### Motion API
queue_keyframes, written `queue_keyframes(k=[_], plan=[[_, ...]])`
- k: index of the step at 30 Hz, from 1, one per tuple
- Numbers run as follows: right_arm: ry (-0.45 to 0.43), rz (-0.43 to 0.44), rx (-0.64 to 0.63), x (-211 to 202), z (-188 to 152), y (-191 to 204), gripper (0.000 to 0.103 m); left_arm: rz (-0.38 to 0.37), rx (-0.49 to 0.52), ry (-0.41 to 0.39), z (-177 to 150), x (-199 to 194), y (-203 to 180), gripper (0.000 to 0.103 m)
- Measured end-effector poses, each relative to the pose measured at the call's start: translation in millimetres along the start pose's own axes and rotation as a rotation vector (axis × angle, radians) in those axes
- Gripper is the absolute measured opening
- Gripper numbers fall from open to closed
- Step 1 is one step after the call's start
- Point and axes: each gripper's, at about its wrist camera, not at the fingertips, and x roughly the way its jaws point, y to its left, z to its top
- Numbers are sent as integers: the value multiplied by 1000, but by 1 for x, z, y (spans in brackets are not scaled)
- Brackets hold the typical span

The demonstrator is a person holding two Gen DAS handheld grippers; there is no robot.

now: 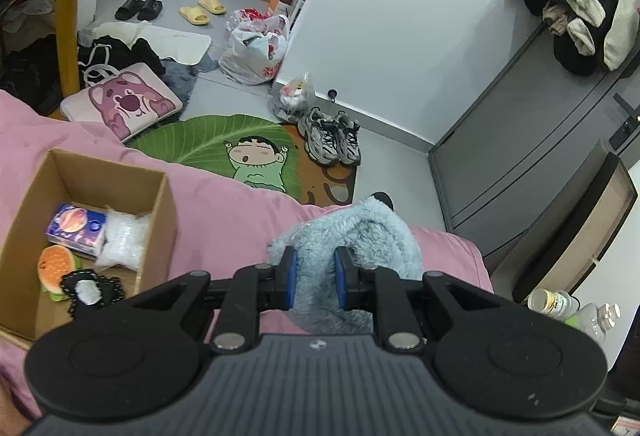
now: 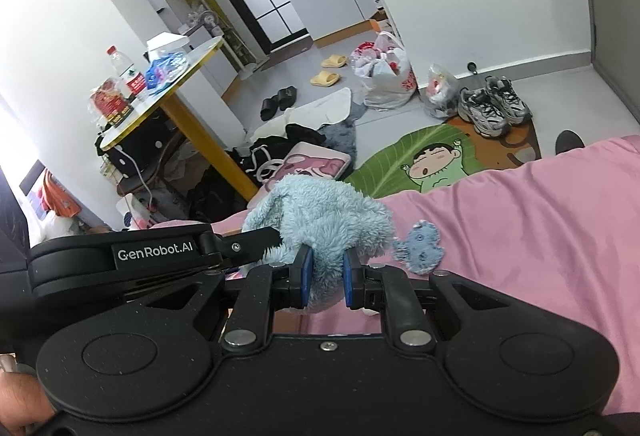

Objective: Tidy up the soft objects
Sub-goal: 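Carry the fluffy plush with the right tool over the box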

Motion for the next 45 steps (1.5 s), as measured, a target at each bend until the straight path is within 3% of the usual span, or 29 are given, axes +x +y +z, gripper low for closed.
queue_keyframes(k=[25,45], plan=[[29,58,-108,13,-26,90,16,22,-91,-75,-7,-71,85,18],[99,52,-167,55,-54,152,16,53,-202,-80,-12,-91,166,18]])
